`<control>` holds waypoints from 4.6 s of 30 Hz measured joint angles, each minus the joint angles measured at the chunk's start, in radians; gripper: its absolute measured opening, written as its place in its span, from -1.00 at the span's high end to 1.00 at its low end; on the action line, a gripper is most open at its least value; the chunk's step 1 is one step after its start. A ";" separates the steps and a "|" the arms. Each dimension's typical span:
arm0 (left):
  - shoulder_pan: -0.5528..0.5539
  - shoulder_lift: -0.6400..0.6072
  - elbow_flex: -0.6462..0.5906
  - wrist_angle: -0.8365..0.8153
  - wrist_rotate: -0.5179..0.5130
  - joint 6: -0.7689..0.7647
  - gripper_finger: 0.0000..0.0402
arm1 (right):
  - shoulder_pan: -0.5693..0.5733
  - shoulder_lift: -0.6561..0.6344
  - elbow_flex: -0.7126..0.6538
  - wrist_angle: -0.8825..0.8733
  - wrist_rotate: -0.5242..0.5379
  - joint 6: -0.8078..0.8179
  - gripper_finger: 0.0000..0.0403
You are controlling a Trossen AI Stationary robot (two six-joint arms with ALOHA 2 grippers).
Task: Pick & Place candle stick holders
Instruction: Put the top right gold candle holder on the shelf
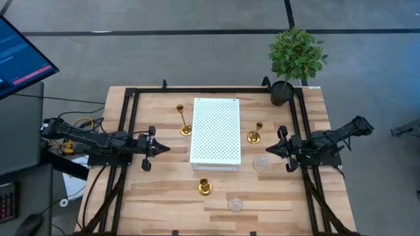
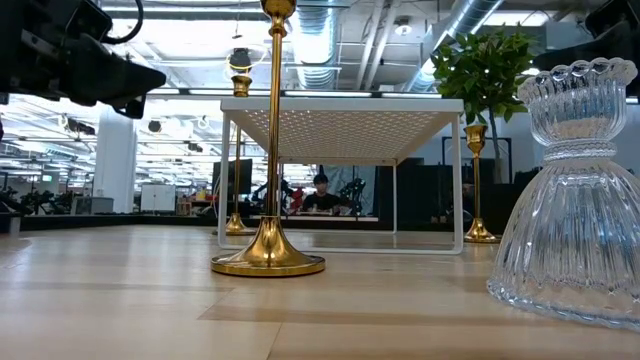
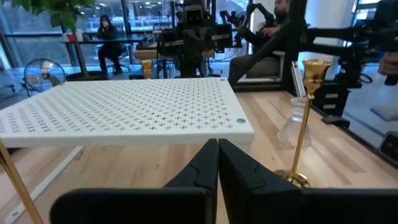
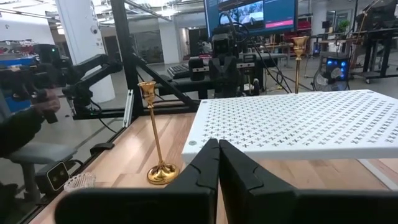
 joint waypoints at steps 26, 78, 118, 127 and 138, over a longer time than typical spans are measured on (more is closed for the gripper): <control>-0.049 0.495 0.085 0.408 0.258 -0.049 0.97 | -0.118 0.000 0.001 -0.015 0.003 -0.042 1.00; -0.180 0.737 0.236 0.407 0.052 0.067 0.96 | -0.226 0.704 -0.001 0.062 0.343 0.313 0.33; -0.152 0.737 0.235 0.400 0.048 0.067 0.96 | -0.395 0.872 0.001 0.375 0.231 0.227 0.35; -0.152 0.737 0.235 0.400 0.048 0.067 0.96 | -0.395 0.917 0.001 0.431 0.232 0.224 0.69; -0.152 0.737 0.235 0.400 0.048 0.066 0.96 | -0.394 0.915 0.001 0.430 0.235 0.215 0.97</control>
